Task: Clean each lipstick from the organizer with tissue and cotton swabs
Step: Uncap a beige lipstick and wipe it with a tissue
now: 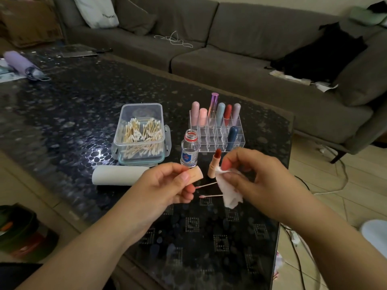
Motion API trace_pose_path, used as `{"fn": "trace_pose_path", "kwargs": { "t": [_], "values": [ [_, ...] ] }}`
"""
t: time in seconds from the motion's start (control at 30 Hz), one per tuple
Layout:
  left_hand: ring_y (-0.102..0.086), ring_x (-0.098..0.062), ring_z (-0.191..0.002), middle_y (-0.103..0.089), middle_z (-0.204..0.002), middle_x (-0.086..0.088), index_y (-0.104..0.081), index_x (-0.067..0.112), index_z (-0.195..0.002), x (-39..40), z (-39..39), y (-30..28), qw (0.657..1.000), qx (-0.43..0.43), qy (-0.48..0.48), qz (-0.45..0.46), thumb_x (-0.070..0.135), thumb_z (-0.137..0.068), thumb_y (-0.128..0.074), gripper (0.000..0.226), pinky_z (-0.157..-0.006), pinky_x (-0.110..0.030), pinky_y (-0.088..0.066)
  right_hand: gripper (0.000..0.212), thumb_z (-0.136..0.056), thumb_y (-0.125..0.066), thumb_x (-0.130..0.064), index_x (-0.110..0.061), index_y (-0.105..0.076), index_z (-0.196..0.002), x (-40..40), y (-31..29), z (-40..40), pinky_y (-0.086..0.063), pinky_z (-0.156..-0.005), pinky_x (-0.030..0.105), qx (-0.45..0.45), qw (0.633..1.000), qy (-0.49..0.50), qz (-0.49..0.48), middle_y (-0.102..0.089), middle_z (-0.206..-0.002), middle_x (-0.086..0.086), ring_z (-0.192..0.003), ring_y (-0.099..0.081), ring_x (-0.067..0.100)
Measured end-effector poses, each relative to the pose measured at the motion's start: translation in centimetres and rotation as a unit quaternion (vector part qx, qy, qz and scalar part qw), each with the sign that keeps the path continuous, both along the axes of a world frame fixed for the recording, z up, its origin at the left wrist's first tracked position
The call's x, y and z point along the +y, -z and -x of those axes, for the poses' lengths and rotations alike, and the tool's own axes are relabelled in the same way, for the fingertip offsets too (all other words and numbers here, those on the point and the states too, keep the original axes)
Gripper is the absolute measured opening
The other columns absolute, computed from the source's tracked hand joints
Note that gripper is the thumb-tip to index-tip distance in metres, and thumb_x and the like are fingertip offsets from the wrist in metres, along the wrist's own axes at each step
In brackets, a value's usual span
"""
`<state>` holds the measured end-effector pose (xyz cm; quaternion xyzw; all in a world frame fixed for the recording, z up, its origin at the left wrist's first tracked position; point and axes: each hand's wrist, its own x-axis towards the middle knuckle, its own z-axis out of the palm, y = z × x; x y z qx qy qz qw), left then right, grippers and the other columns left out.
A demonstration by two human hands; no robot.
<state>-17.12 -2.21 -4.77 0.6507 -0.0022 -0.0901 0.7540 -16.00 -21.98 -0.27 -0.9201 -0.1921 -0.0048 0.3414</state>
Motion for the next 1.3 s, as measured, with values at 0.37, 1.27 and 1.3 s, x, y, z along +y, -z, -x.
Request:
{"fn": "trace_pose_path", "kwargs": {
  "t": [0.37,1.27,1.3],
  "values": [
    [-0.06,-0.011,-0.062,-0.065,-0.066,0.0,-0.069,0.012,-0.095,0.3,0.2,0.2,0.998,-0.022,0.03,-0.049,0.012,-0.09,-0.052,0.018,-0.065,-0.022,-0.054,0.02,-0.076,-0.078,-0.019,-0.024,-0.061,-0.084,2.4,0.2,0.2,-0.045,-0.069,0.013,-0.088,0.996,-0.016,-0.014,-0.061,-0.081,-0.014,-0.08,-0.056,0.003],
    [-0.067,-0.003,-0.083,-0.073,-0.09,0.009,-0.065,0.023,-0.105,1.0,0.1,-0.8,0.987,-0.119,0.071,-0.084,0.023,-0.076,-0.062,0.029,-0.074,-0.015,-0.05,0.005,-0.081,-0.07,-0.018,-0.022,-0.072,-0.084,2.9,1.4,0.6,-0.047,-0.058,0.012,0.098,0.977,0.066,-0.18,-0.069,-0.072,-0.007,-0.062,-0.059,-0.001],
    [-0.066,-0.005,-0.079,-0.073,-0.086,0.007,-0.064,0.022,-0.105,0.9,0.0,-0.8,0.989,-0.103,0.07,-0.086,0.028,-0.074,-0.059,0.032,-0.072,-0.017,-0.051,0.006,-0.081,-0.071,-0.019,-0.024,-0.071,-0.084,2.7,1.3,0.6,-0.046,-0.058,0.011,0.073,0.982,0.066,-0.162,-0.069,-0.072,-0.008,-0.063,-0.06,0.0]
  ]
}}
